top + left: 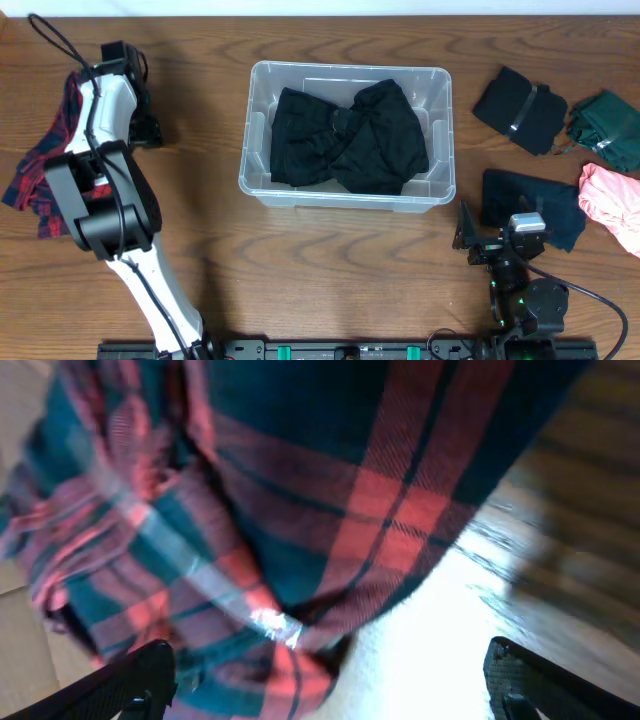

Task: Pack container
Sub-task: 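Move the left gripper back and grasp the red plaid shirt, then lift the plaid shirt and carry it over the bin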

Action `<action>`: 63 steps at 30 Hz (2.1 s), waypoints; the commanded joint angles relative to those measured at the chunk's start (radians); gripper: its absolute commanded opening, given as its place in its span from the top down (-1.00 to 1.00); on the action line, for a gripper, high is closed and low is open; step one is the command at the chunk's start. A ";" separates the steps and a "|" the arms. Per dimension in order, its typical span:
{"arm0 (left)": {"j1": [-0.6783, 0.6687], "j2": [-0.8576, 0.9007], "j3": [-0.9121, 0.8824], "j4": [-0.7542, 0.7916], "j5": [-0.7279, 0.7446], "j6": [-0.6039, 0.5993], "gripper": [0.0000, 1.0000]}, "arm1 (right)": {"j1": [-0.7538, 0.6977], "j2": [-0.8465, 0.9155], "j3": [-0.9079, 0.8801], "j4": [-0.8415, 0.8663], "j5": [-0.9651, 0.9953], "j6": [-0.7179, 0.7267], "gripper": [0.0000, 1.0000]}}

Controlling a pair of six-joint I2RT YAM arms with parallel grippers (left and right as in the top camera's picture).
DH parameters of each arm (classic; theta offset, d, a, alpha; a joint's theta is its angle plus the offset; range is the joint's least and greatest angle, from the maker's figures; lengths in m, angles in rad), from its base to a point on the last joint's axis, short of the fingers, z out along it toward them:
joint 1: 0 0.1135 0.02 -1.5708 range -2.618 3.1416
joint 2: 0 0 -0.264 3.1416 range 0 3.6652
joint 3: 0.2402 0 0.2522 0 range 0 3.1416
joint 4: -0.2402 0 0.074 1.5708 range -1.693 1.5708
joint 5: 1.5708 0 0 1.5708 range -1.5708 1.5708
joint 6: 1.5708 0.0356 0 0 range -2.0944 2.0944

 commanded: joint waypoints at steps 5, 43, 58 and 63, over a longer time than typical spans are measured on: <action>0.027 0.050 -0.004 0.032 -0.062 0.013 -0.97 | -0.002 -0.005 -0.003 -0.003 0.000 -0.011 -0.99; 0.042 -0.035 0.002 0.159 -0.084 -0.137 0.88 | -0.002 -0.005 -0.003 -0.003 0.000 -0.011 -0.99; -0.158 -0.641 0.002 0.137 0.275 0.140 0.88 | -0.002 -0.005 -0.003 -0.002 0.000 -0.011 -0.99; -0.367 -0.757 0.002 0.129 0.291 0.233 0.88 | -0.002 -0.005 -0.003 -0.002 0.000 -0.011 -0.98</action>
